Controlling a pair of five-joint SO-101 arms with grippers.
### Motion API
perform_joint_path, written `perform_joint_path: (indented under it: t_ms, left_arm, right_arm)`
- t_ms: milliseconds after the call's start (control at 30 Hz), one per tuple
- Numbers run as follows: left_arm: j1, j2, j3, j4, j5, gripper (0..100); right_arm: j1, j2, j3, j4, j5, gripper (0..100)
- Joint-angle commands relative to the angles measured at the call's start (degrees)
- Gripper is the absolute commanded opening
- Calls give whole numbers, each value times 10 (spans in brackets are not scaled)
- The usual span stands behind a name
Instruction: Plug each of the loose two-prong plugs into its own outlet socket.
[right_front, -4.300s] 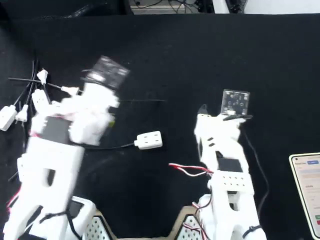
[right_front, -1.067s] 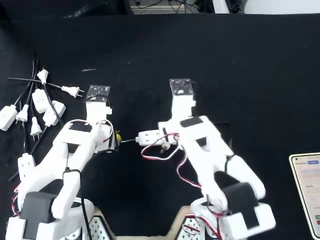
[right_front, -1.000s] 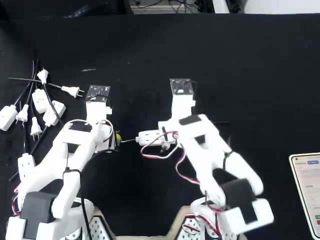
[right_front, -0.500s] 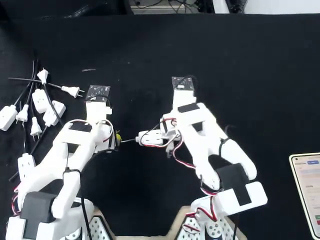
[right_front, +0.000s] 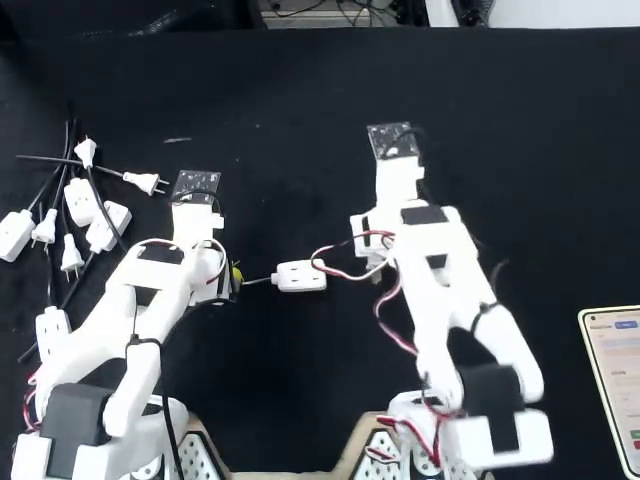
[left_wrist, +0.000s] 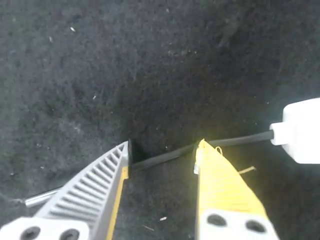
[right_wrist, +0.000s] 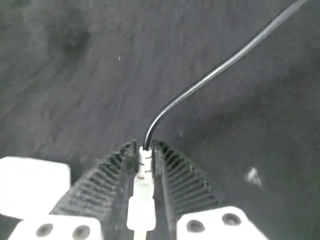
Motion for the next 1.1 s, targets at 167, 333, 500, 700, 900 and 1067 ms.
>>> perform_joint_path:
  t_ms: [167, 333, 500, 700, 900, 1067]
  left_arm:
    - [-5, 4, -3, -21, 9, 216]
    - [-5, 4, -3, -21, 9, 216]
    - [-5, 4, -3, -21, 9, 216]
    - [-5, 4, -3, -21, 9, 216]
    - [-5, 4, -3, -21, 9, 216]
    - [-5, 4, -3, -21, 9, 216]
  right_arm:
    - [24, 73, -128, 105, 9, 148]
    - [49, 73, -137, 111, 11, 124]
    - [32, 73, -133, 113, 31, 113]
    - [-14, 77, -122, 100, 72, 113]
    - [1, 89, -114, 84, 91, 113]
    - [22, 84, -119, 86, 99, 113]
